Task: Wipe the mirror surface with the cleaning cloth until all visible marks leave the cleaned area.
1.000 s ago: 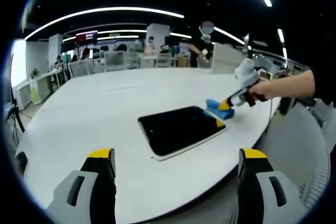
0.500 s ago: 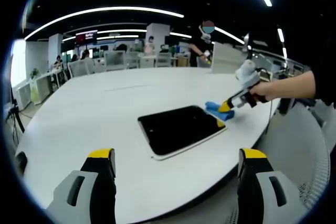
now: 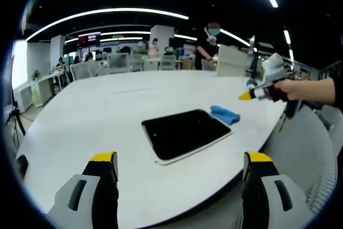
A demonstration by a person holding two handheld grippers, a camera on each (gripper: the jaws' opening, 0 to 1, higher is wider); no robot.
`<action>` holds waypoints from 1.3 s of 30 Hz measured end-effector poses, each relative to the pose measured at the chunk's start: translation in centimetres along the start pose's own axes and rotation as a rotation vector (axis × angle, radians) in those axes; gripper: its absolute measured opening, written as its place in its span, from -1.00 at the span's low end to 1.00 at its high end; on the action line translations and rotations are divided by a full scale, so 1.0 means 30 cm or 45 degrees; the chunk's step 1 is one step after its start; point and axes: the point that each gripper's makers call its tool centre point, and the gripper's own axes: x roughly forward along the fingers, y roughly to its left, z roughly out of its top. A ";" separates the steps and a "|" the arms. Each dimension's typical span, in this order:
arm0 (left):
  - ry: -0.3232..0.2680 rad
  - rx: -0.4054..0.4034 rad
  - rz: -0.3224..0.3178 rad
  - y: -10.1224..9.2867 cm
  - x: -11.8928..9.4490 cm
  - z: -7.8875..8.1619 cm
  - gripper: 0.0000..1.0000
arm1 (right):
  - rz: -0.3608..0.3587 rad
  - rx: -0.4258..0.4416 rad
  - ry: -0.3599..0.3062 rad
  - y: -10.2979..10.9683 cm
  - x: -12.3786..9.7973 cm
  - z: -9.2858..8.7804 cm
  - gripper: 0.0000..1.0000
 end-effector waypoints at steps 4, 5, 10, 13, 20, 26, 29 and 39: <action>-0.010 0.001 0.001 0.001 -0.001 0.004 0.95 | 0.040 -0.076 -0.067 0.067 -0.120 -0.027 -0.57; -0.010 0.000 0.002 0.001 0.000 0.004 0.95 | 0.044 -0.123 -0.071 0.082 -0.137 -0.039 -0.46; -0.010 0.001 0.007 0.002 -0.002 0.004 0.95 | 0.049 -0.144 -0.127 0.165 -0.199 -0.106 0.32; -0.006 0.002 0.012 0.003 -0.003 0.003 0.98 | 0.006 -0.031 -0.229 0.131 -0.166 -0.114 0.87; 0.009 0.008 0.036 0.013 -0.008 -0.001 0.99 | -0.133 -0.078 -0.247 0.074 -0.157 -0.123 0.99; -0.003 0.008 0.044 0.018 -0.011 0.005 0.99 | -0.096 -0.007 -0.247 0.076 -0.157 -0.130 0.99; -0.013 0.013 0.038 0.015 -0.011 0.010 0.99 | -0.089 0.062 -0.250 0.075 -0.163 -0.140 0.98; -0.020 0.009 0.041 0.017 -0.009 0.014 0.98 | -0.033 0.144 -0.260 0.088 -0.159 -0.146 0.98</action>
